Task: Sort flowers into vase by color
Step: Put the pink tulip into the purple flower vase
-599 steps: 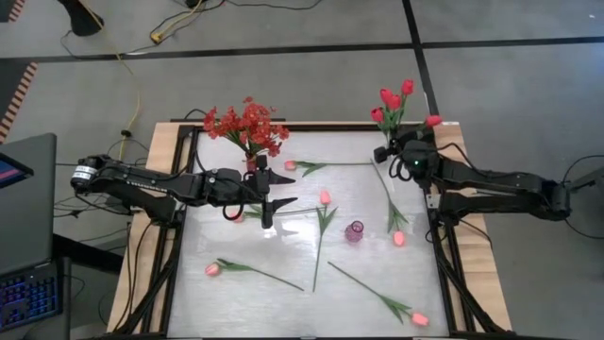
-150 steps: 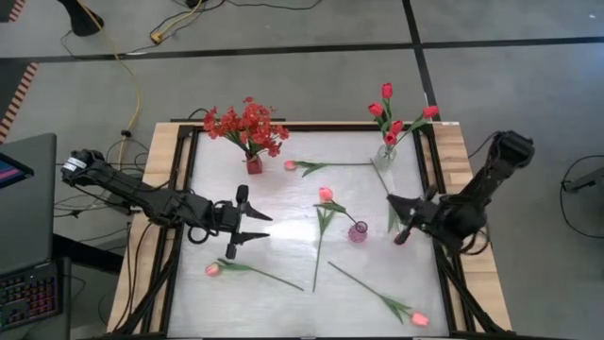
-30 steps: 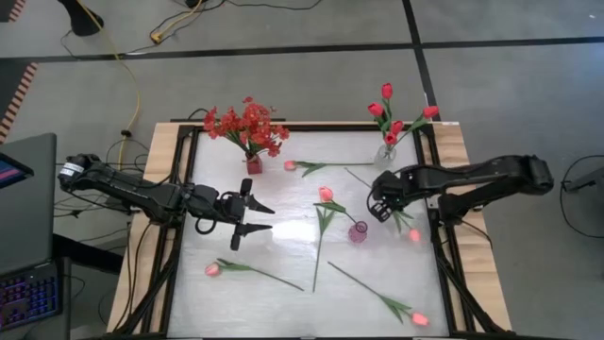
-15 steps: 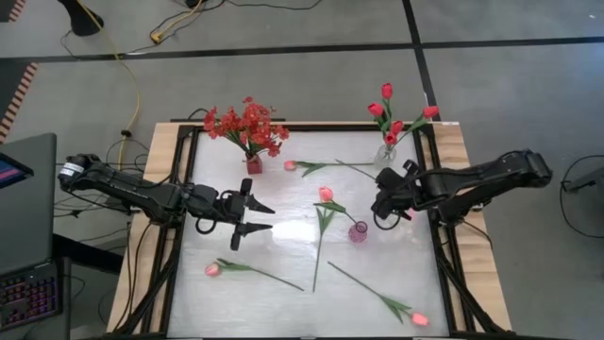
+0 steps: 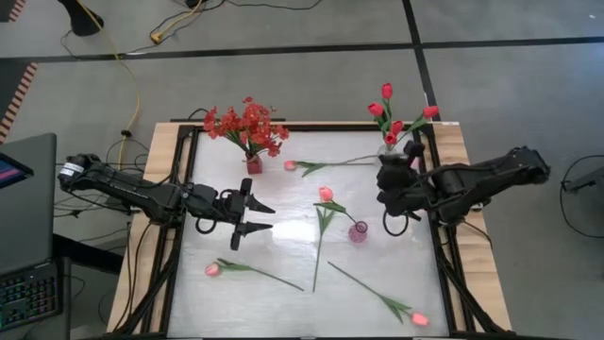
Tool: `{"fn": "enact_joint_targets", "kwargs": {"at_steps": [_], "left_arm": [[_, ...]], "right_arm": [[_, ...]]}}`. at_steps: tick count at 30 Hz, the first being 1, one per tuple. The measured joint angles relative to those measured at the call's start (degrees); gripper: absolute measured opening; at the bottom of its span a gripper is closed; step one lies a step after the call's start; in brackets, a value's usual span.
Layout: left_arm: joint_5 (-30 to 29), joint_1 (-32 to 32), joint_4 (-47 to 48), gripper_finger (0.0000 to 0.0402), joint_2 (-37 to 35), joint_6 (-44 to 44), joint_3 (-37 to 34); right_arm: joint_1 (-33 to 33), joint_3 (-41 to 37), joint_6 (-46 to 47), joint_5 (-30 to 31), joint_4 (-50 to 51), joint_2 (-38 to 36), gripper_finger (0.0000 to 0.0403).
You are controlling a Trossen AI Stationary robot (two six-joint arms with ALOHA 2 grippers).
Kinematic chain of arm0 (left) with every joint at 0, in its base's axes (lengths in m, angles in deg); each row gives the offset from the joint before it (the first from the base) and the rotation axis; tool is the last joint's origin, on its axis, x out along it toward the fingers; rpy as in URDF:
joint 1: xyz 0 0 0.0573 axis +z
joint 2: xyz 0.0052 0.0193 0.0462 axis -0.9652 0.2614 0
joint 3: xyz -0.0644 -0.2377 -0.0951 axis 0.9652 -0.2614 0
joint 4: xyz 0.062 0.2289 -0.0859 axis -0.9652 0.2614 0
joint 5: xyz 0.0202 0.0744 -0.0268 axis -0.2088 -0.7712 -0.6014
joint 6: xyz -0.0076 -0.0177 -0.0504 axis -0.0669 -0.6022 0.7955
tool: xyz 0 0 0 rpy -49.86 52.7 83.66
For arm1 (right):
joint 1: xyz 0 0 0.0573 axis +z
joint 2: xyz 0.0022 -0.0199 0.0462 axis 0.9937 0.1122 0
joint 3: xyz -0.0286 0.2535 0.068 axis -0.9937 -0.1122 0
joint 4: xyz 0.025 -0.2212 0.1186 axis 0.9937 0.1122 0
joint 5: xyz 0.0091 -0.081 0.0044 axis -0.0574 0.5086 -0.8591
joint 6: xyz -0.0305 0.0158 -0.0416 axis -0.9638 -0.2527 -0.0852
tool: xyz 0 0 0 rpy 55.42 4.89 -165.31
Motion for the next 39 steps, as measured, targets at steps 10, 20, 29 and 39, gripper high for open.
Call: {"fn": "enact_joint_targets", "kwargs": {"at_steps": [10,20,29,39], "left_arm": [[-0.3,0.0,0.0,0.0173,0.0,0.7,0.0],[-0.5,1.6,-0.2,0.0173,0.0,1.7,0.0],[-0.5,4.6,-3.7,0.0173,0.0,3.2,0.0],[-0.5,5.2,-3.8,0.0173,0.0,4.0,0.0]], "right_arm": [[7.8,0.8,-24.9,21.2,-5.5,0.0,0.0018],[12.5,0.8,-49.8,25.6,-9.6,0.3,0.0018],[13.4,0.8,-53.3,25.5,-5.8,0.4,0.0018],[16.2,0.8,-54.1,19.5,1.9,0.4,0.0017]]}}
